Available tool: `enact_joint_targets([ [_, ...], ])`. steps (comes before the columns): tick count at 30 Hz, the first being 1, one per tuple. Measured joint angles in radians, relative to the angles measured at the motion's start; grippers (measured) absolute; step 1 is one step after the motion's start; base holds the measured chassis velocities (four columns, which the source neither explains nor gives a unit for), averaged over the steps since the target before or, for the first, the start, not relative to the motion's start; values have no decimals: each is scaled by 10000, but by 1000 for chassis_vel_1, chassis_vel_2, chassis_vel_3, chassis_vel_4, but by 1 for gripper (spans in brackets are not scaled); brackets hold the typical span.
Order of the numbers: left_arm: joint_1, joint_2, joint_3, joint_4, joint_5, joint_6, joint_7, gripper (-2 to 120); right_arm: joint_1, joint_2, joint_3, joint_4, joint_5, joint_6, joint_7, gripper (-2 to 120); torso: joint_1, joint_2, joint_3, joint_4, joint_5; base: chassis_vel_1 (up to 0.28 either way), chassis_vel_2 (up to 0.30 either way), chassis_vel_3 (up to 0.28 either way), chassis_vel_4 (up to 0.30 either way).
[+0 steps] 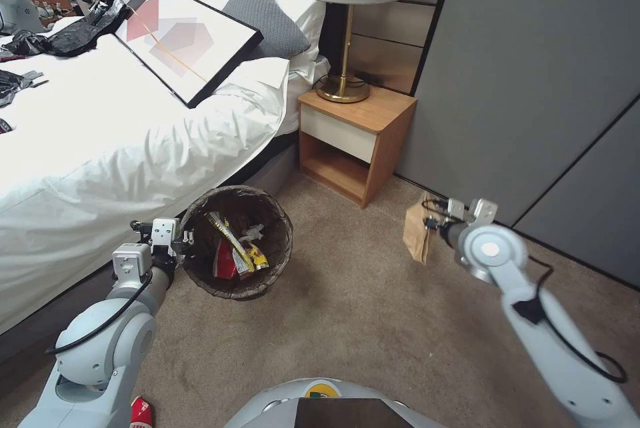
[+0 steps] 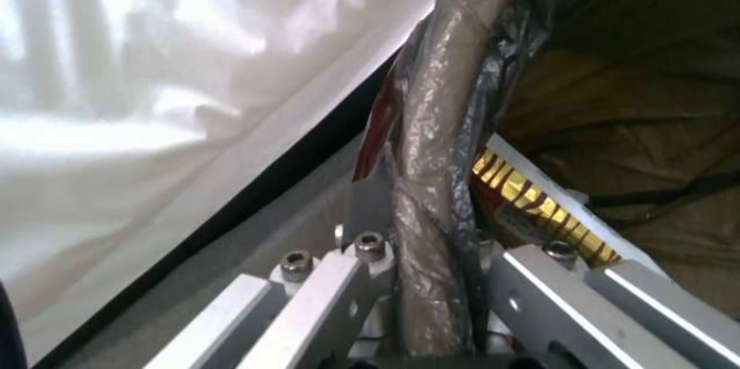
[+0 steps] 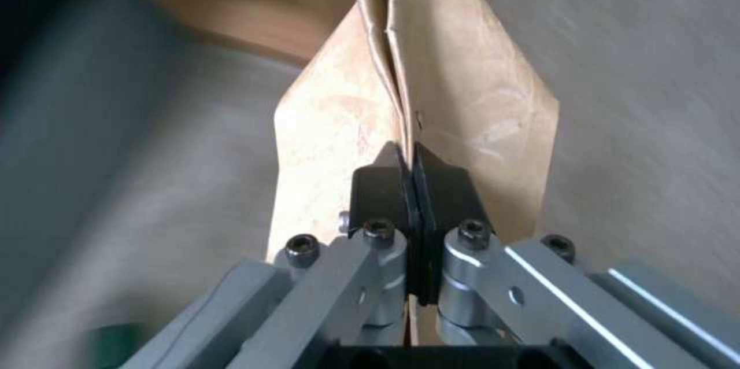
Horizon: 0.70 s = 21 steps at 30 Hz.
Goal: Pick up the trash bin, then pick up the garbage from the floor and place it into the trash bin.
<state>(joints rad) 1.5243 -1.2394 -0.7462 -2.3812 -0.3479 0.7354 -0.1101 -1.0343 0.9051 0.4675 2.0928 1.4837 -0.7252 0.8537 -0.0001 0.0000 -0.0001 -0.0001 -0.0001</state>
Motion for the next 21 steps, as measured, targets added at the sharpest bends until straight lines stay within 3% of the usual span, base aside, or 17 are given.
enact_joint_targets([
  [5,-5,-66,80,24,28,0,-37,0,1397,-531,-999,1845,2258,-88,785,0,0,0,1,3,-1,0,0,0,0],
  [11,-26,-80,88,95,37,0,-48,0,3050,-752,-2186,2312,3243,-87,635,0,0,0,1,1,-1,0,0,0,0],
  [16,-50,-145,113,179,70,0,-52,0,4673,-798,-3617,2186,3304,141,-414,0,0,0,1,0,-2,0,0,0,0],
  [19,-97,-172,147,260,95,0,-54,0,5928,-627,-5079,1746,3152,185,-1329,0,1,0,1,-3,2,0,0,0,0],
  [20,-97,-172,147,260,95,0,-54,0,5928,-627,-5079,1746,3152,185,-1329,0,1,0,1,-3,2,0,0,0,0],
  [21,-110,-175,158,300,105,0,-56,0,6716,-447,-5880,1432,3009,206,-1708,0,1,0,1,-1,-1,0,0,0,0],
])
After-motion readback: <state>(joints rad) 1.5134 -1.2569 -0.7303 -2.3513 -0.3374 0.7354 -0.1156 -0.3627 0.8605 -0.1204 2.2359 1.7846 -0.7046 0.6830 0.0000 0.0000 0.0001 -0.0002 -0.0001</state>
